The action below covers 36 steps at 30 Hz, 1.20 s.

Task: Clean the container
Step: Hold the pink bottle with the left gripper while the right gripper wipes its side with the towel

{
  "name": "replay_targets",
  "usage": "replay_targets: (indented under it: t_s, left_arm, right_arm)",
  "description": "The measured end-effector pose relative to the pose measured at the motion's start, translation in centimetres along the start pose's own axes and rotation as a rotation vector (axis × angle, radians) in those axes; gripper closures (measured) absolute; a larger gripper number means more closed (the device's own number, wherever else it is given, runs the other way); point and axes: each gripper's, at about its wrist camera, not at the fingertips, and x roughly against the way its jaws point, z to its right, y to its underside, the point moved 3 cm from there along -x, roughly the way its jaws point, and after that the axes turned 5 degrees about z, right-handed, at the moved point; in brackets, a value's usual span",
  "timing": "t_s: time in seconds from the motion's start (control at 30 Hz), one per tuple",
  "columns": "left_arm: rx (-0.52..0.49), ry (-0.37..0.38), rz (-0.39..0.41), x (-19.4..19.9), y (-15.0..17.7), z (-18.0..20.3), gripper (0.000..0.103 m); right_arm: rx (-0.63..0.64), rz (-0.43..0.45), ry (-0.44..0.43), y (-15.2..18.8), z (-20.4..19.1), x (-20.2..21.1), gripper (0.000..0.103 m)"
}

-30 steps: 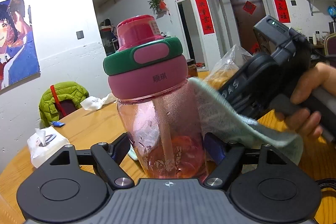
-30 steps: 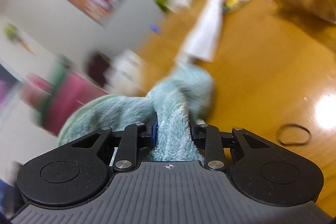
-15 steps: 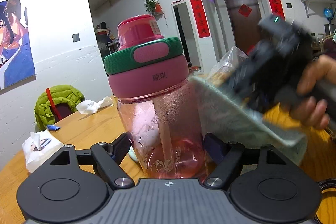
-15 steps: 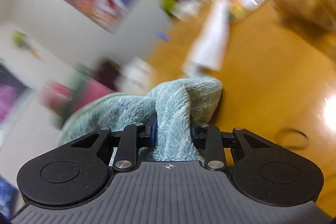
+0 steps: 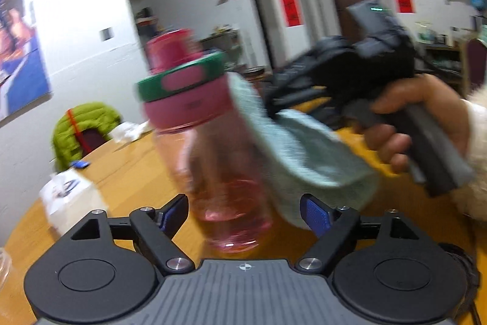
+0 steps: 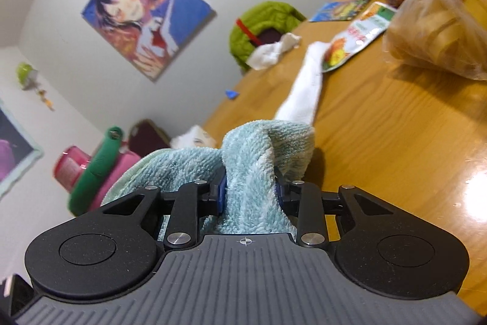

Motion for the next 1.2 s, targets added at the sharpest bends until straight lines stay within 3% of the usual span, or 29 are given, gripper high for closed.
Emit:
replay_targets:
  t_s: [0.07,0.13,0.27,0.53,0.67,0.73,0.83,0.93,1.0,1.03,1.1,1.2]
  left_arm:
    - [-0.029,-0.012,0.014,-0.1,0.3,0.6,0.022]
    - [-0.036,-0.036,0.035,-0.5,0.5,0.3,0.022]
    - [0.014,-0.051,0.057,-1.1,0.7,-1.2,0.022]
    - [0.055,-0.056,0.073,-1.0,0.7,-2.4,0.027]
    - [0.049,-0.051,0.078,-0.7,0.6,-1.8,0.027]
    - [0.048,-0.050,0.079,-0.6,0.8,-1.5,0.027]
    - [0.044,-0.048,0.080,-0.3,1.3,-1.2,0.027]
    - [0.044,-0.050,0.080,-0.1,1.4,-0.9,0.027]
    - [0.044,-0.050,0.081,-0.1,1.5,-1.1,0.027]
    - [0.045,-0.051,0.082,-0.1,1.6,-1.1,0.027]
    - [0.046,-0.051,0.083,-0.1,1.6,-1.0,0.027]
    - [0.049,-0.051,0.086,0.0,1.5,-1.0,0.027]
  right_arm:
    - [-0.003,-0.019,-0.032,0.2,-0.3,-0.5,0.069]
    - [0.039,-0.036,-0.007,0.7,-0.8,-0.7,0.069]
    - [0.085,-0.093,0.008,0.5,-1.2,0.1,0.071]
    - [0.223,-0.236,-0.066,1.4,-3.6,2.1,0.070]
    - [0.217,-0.199,0.001,1.3,-3.1,1.9,0.070]
    - [0.284,-0.159,0.101,1.4,-3.3,1.9,0.070]
    - [0.442,-0.009,0.273,1.2,-4.4,2.8,0.071]
    - [0.504,0.176,0.328,0.3,-5.5,5.2,0.071]
    - [0.536,0.187,0.336,0.3,-5.8,5.6,0.071]
    - [0.537,0.161,0.330,0.5,-5.8,5.3,0.071]
    - [0.407,0.052,0.182,0.6,-5.0,4.4,0.071]
    - [0.241,-0.016,0.140,0.8,-2.8,3.1,0.071]
